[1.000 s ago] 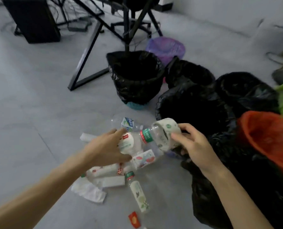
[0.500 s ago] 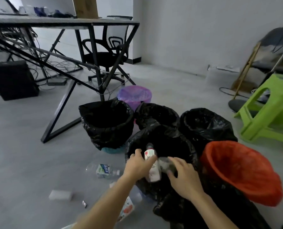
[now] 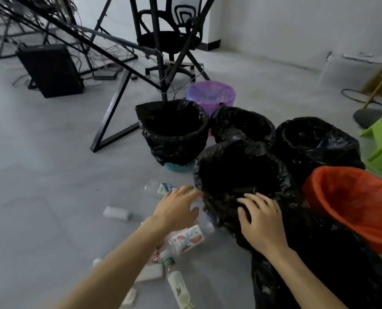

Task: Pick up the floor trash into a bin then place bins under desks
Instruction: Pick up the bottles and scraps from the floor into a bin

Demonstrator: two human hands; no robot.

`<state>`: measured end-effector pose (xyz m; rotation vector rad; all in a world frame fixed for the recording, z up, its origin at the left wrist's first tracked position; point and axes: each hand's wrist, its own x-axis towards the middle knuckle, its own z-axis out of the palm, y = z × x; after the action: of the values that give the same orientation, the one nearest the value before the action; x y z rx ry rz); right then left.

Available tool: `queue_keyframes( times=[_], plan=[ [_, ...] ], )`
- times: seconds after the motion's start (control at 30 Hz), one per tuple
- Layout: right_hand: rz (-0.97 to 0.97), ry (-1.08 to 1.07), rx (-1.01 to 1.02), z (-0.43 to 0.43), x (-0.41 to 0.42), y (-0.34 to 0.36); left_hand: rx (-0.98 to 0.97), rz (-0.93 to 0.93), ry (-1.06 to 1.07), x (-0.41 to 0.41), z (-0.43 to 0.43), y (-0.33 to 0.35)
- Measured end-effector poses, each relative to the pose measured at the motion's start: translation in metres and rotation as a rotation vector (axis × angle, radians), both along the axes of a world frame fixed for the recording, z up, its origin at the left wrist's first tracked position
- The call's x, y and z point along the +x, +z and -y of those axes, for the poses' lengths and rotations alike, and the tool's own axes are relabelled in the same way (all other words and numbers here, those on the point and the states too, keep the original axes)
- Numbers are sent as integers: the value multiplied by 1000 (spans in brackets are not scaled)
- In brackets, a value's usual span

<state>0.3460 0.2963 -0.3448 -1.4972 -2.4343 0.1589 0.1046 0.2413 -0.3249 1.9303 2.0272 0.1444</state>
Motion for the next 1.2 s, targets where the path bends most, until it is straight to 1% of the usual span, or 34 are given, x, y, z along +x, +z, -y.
queue_keyframes(
  times=[0.03,0.07,0.1,0.13,0.2,0.27,0.33,0.43,0.47,0.53,0.6,0.67,0.77,0.9,1.07,1.13,1.2],
  plan=[
    [-131,70,108,13,-10,-3,-9,29,48,-12,8,-3],
    [-253,155,172,30,-26,-5,-45,45,101,-26,20,-7],
    [-331,232,172,47,-43,-9,-92,40,147,-42,34,-15],
    [-373,284,124,62,-58,-15,-139,22,183,-58,48,-24],
    [-391,342,-29,88,-85,-42,-229,-22,254,-87,79,-48],
    [-313,352,-202,109,-111,-76,-320,-40,316,-111,113,-78],
    [-121,291,-376,124,-128,-105,-383,-46,364,-123,144,-109],
    [228,203,-604,141,-144,-143,-453,-60,386,-128,188,-158],
    [318,172,-659,146,-146,-152,-463,-44,375,-125,199,-174],
    [399,137,-708,156,-146,-175,-436,-7,336,-114,211,-200],
    [425,132,-709,170,-140,-197,-387,4,292,-100,212,-219],
    [391,111,-653,183,-132,-218,-359,-13,271,-87,203,-235],
    [333,119,-557,189,-127,-232,-326,-78,264,-79,183,-246],
    [359,137,-551,183,-126,-236,-339,-168,212,-76,172,-258],
    [406,148,-672,167,-135,-223,-321,-181,187,-80,176,-244],
    [417,149,-824,150,-140,-211,-325,-178,166,-88,178,-225],
    [378,140,-970,130,-143,-191,-332,-189,167,-98,176,-197]
  ],
)
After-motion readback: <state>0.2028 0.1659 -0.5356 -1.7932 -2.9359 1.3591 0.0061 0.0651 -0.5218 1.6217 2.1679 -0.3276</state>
